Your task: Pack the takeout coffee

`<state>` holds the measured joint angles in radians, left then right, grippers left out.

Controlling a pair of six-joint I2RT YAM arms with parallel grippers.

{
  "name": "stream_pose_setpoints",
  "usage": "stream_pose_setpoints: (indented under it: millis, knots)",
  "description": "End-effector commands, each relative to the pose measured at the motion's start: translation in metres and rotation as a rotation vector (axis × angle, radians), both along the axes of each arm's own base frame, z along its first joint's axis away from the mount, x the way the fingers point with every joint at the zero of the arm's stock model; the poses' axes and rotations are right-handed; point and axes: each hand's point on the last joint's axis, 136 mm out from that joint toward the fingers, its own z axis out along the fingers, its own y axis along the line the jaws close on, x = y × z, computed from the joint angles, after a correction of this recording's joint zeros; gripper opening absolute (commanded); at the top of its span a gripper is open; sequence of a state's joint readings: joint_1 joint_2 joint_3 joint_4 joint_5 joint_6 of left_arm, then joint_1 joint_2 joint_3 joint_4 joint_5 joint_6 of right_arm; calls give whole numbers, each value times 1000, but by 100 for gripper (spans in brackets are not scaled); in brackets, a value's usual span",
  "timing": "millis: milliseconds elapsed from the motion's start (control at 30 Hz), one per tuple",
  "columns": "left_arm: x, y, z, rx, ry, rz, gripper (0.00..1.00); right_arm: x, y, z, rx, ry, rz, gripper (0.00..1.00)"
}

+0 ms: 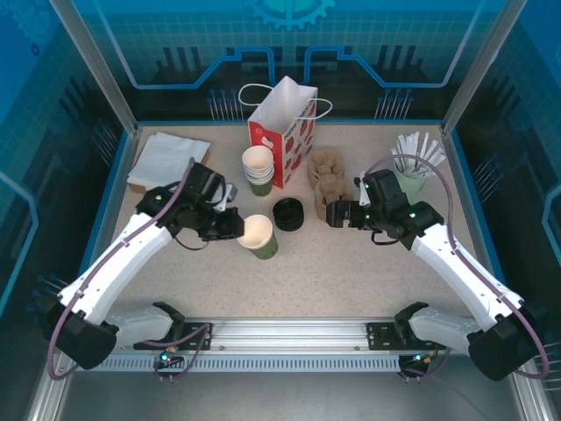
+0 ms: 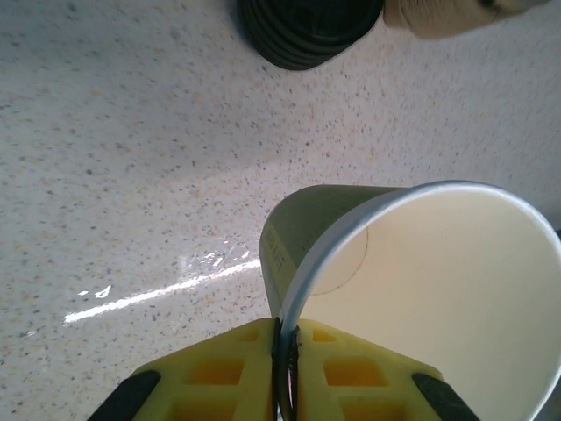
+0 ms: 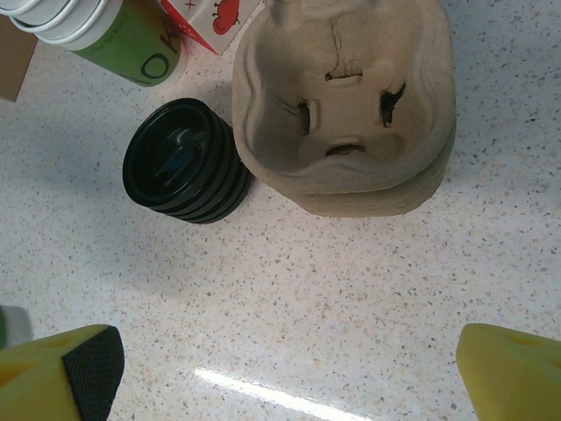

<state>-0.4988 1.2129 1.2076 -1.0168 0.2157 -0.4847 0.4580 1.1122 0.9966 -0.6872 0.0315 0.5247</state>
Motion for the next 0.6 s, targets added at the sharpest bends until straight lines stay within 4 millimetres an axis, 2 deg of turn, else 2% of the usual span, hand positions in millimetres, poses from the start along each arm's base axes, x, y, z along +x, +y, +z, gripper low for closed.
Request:
stream_pose_setpoints:
  millis: [0, 100, 267, 433, 567]
  knots:
    - [20, -21, -14, 38, -19, 8, 15, 4, 1, 12, 2, -35, -18, 100]
    - [24, -33, -35, 136, 1, -25, 15, 2, -4, 11, -16, -36, -29, 100]
    - [34, -59, -63, 156, 24, -64, 15, -3, -12, 12, -33, -53, -47, 100]
    - [39, -76, -78, 182, 29, -83, 16, -7, -17, 13, -53, -56, -51, 100]
    - [39, -80, -86, 204, 34, -92, 19, -7, -18, 12, -54, -55, -53, 100]
